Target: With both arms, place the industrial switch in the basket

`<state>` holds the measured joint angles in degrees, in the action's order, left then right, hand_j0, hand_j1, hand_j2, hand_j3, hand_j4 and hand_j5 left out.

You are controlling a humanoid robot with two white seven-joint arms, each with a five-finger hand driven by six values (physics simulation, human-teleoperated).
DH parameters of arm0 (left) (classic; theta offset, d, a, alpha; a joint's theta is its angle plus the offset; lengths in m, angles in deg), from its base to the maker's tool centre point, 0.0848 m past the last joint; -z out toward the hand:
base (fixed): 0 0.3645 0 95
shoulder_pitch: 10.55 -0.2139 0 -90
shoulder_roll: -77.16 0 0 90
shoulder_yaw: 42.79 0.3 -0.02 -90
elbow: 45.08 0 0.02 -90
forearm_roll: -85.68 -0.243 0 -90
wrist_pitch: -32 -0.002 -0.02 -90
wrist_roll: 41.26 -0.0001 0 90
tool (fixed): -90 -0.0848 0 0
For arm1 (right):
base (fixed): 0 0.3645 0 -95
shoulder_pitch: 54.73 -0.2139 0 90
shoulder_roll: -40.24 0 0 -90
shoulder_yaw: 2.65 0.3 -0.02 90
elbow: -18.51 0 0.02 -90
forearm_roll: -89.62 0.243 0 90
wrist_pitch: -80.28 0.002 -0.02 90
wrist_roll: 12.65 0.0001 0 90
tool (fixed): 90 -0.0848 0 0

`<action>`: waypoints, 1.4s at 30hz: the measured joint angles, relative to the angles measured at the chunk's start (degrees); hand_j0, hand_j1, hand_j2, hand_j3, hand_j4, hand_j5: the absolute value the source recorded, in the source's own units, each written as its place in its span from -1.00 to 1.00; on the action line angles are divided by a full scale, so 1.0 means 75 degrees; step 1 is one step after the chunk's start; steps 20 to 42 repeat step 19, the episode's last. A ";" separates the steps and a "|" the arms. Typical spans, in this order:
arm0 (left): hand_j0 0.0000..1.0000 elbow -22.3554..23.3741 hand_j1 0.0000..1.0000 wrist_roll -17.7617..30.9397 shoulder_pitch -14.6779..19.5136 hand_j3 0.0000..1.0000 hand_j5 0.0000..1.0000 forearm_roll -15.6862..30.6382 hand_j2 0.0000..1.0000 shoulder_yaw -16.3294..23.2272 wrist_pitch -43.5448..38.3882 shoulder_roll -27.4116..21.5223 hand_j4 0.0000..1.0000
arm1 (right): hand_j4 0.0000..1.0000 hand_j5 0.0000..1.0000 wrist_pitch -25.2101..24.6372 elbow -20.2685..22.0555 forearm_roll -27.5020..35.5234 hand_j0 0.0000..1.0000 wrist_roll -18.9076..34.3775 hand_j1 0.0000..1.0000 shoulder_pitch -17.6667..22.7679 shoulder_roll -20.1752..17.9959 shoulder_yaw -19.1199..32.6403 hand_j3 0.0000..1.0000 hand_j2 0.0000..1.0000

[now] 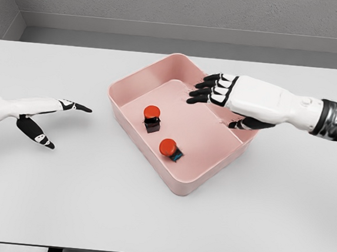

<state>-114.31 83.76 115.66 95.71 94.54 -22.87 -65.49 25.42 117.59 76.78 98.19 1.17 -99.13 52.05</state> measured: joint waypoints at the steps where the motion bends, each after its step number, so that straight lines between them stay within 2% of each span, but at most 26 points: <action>1: 1.00 -0.0002 1.00 0.0000 -0.0001 1.00 1.00 0.0003 1.00 -0.0001 -0.0001 -0.0002 1.00 | 1.00 1.00 0.0001 -0.0067 0.0002 1.00 -0.0001 1.00 0.0305 -0.0130 0.0198 1.00 1.00; 8: 1.00 -0.0019 1.00 0.0000 0.0000 1.00 1.00 0.0006 1.00 0.0003 -0.0001 -0.0011 1.00 | 1.00 1.00 -0.0002 -0.0615 0.0014 1.00 -0.0007 1.00 0.1313 -0.0645 0.1564 1.00 1.00; 11: 1.00 -0.0016 1.00 0.0000 0.0000 1.00 1.00 0.0005 1.00 0.0023 -0.0001 0.0035 1.00 | 1.00 1.00 -0.0005 -0.0681 0.0018 1.00 -0.0008 1.00 0.1313 -0.0730 0.1792 1.00 1.00; 42: 1.00 -0.0042 1.00 0.0000 -0.0024 1.00 1.00 0.0001 1.00 0.0046 0.0000 0.0072 1.00 | 1.00 1.00 -0.0005 -0.0699 0.0020 1.00 -0.0008 1.00 0.1313 -0.0765 0.1907 1.00 1.00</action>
